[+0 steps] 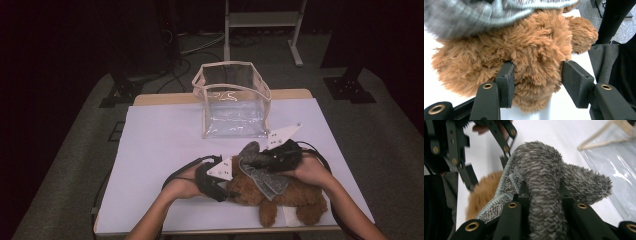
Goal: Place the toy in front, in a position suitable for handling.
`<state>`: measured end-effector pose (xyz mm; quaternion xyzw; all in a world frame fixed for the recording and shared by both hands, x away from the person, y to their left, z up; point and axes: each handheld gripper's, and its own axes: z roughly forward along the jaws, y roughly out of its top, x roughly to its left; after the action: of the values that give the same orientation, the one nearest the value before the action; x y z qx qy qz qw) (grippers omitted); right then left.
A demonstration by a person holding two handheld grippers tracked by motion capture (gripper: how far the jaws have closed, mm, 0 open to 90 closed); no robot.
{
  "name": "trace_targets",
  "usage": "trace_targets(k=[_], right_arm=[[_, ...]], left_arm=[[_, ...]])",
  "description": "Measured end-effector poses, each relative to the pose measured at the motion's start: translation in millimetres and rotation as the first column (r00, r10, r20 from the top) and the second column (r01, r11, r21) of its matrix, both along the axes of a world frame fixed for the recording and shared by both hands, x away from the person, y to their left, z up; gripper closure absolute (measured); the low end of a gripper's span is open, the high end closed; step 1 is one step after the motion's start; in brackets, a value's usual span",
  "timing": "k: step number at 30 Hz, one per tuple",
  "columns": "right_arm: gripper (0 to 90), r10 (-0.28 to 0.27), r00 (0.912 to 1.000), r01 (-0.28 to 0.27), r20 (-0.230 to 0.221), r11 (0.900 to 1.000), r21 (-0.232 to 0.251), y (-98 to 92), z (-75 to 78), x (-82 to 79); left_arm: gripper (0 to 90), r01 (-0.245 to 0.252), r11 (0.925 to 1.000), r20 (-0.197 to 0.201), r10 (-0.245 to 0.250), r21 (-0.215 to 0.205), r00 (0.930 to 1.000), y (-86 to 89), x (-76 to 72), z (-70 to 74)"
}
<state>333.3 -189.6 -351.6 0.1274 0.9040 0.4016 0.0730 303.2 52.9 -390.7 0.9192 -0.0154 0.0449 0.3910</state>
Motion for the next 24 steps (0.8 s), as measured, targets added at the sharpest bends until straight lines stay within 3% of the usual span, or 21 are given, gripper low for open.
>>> trace_targets(k=[4,14,18,24], right_arm=[[70.9,-0.018,0.9998,0.018,0.001,1.0,-0.001,-8.2,0.0,-2.5],[70.9,0.018,0.9998,-0.018,0.012,1.0,-0.001,30.2,0.8,11.6],[70.9,0.0,1.0,0.0,0.008,1.0,-0.008,21.2,0.3,9.1],[70.9,-0.033,0.9994,0.033,0.013,0.999,-0.005,-6.9,-0.8,-4.2]], left_arm=[[45.8,0.003,1.0,0.002,-0.003,0.006,1.0,-1.9,-0.4,0.0],[45.7,0.011,0.9999,0.008,-0.011,0.012,0.9999,0.3,-0.2,0.1],[45.8,0.013,0.9999,0.015,-0.013,0.009,0.9998,2.9,0.0,1.4],[47.2,0.01,1.0,0.031,-0.01,0.001,0.9995,3.5,1.5,5.4]])
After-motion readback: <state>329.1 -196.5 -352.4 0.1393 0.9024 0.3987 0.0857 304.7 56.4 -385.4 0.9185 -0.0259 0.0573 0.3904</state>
